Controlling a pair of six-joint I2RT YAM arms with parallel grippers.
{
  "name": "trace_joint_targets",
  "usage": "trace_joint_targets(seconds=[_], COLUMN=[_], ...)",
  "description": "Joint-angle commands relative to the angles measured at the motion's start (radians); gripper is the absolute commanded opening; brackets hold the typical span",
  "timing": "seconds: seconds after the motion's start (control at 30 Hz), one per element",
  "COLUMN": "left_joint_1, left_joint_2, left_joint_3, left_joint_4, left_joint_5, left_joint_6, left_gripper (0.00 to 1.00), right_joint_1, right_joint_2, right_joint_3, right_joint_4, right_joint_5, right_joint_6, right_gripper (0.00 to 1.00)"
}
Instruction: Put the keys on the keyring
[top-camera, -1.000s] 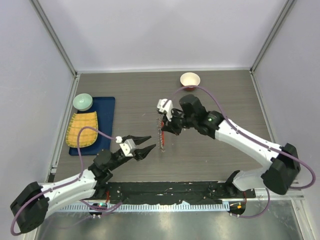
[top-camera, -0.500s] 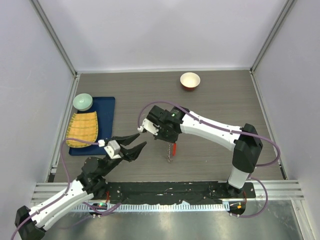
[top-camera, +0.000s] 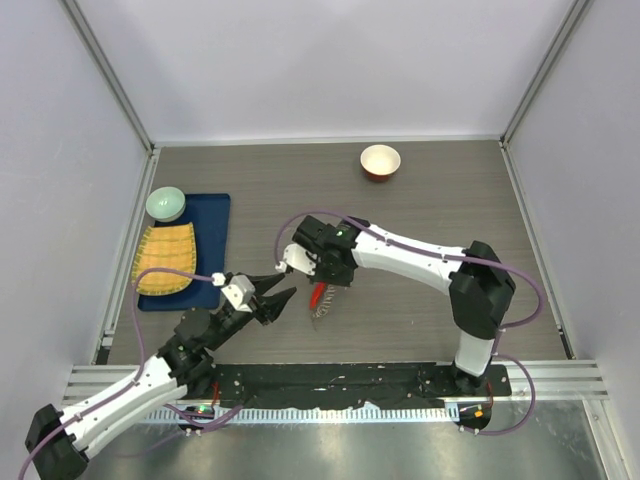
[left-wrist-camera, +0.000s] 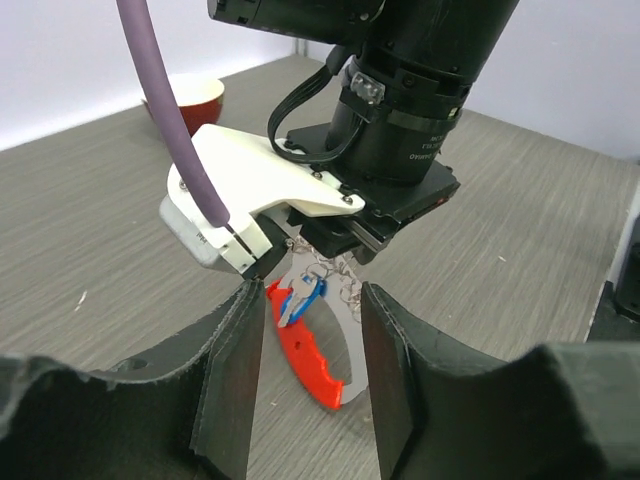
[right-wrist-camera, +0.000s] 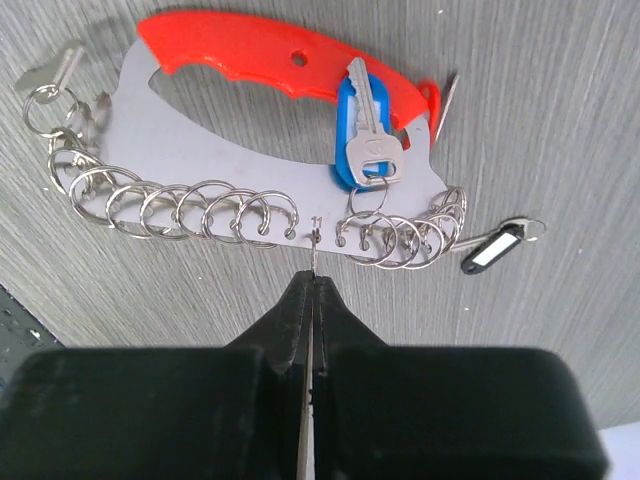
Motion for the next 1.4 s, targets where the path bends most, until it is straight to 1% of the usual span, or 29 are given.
trace_joint_targets(seconds=[0.0,0.1,0.13,0.17,0.27,0.37,0.47,0.5,0.53,0.63,0.73,0.9,1.0,1.03,1.13,1.23,1.37], left_joint_1=[-0.004,-0.005,-0.005,-0.005,-0.005,-0.005,-0.005,-0.004,-0.004,-0.005,-0.005,-0.005,-0.005,-0.004,-0.005,-0.004,-0.004], left_joint_2=[0.078,0.08,0.06,0.049,0.017,0.029,0.072,0.086,0.101,0.166,0.228,0.299,0.344,0.368,0.393,0.403,0.417], left_joint_3=[-0.142,-0.145,-0.145,-0.145,-0.146,-0.146,-0.145,-0.145,-0.143,-0.14,-0.122,-0.061,-0.012,-0.004,0.013,0.027,0.042], left_joint_4=[0.129,0.158,0.152,0.144,0.129,0.176,0.256,0.28,0.331,0.394,0.397,0.38,0.354,0.36,0.388,0.39,0.402], left_joint_5=[0.075,0.076,0.054,0.037,-0.012,-0.007,0.035,0.087,0.109,0.174,0.229,0.292,0.335,0.342,0.358,0.373,0.382], left_joint_6=[0.002,0.011,0.015,0.015,0.025,0.033,0.074,0.09,0.103,0.14,0.176,0.229,0.255,0.26,0.268,0.277,0.285], left_gripper=[0.46,0.48,0.48,0.5,0.52,0.53,0.54,0.54,0.54,0.55,0.55,0.52,0.48,0.45,0.4,0.38,0.38], right_joint_1=[0.027,0.018,0.015,0.013,0.012,0.012,0.012,0.012,0.012,0.01,0.013,0.018,0.028,0.03,0.039,0.047,0.058], right_joint_2=[-0.142,-0.216,-0.228,-0.251,-0.271,-0.295,-0.318,-0.326,-0.337,-0.367,-0.392,-0.423,-0.423,-0.423,-0.427,-0.429,-0.426], right_joint_3=[-0.092,-0.168,-0.18,-0.189,-0.208,-0.219,-0.217,-0.216,-0.217,-0.211,-0.211,-0.194,-0.173,-0.17,-0.166,-0.165,-0.16], right_joint_4=[0.218,0.294,0.305,0.312,0.314,0.32,0.322,0.323,0.323,0.32,0.319,0.282,0.253,0.25,0.242,0.237,0.233], right_joint_5=[-0.156,-0.191,-0.194,-0.197,-0.2,-0.209,-0.229,-0.243,-0.249,-0.265,-0.282,-0.305,-0.306,-0.305,-0.297,-0.292,-0.291], right_joint_6=[-0.098,-0.113,-0.113,-0.115,-0.123,-0.132,-0.142,-0.146,-0.149,-0.158,-0.169,-0.178,-0.184,-0.184,-0.184,-0.184,-0.184], right_gripper=[0.01,0.01,0.01,0.01,0.01,0.01,0.01,0.01,0.01,0.01,0.01,0.01,0.01,0.01,0.01,0.01,0.01])
